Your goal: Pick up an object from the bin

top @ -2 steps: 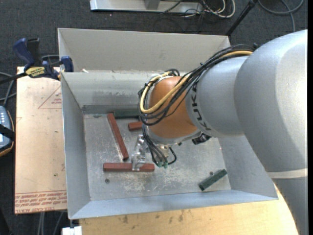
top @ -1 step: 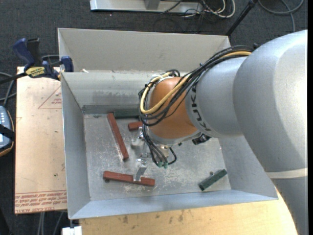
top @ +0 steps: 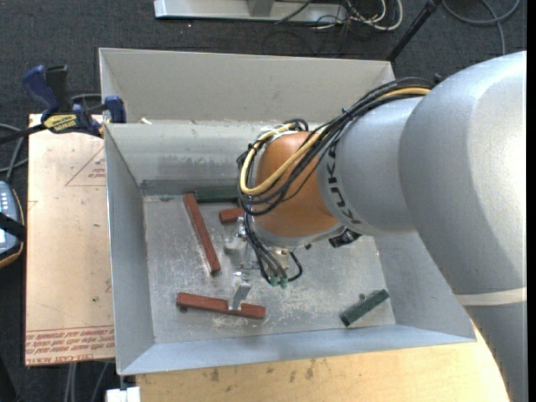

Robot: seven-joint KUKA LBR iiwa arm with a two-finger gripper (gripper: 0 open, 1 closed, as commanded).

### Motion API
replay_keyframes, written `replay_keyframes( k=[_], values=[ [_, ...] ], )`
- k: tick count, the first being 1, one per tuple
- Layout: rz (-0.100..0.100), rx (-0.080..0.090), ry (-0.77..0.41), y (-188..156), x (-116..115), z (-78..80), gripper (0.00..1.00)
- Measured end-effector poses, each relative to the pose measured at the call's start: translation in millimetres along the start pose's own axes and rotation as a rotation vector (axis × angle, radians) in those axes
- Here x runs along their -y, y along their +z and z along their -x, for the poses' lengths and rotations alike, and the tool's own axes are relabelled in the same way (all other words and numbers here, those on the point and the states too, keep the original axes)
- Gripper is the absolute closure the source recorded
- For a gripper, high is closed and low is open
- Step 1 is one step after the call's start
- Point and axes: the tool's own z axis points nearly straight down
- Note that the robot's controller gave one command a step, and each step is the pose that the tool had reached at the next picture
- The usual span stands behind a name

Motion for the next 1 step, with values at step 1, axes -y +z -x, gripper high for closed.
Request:
replay_keyframes(
  k=[1],
  values=[
    [-0.005,-0.011,-0.243,-1.8,-36.8,-42.7,1.0]
  ],
)
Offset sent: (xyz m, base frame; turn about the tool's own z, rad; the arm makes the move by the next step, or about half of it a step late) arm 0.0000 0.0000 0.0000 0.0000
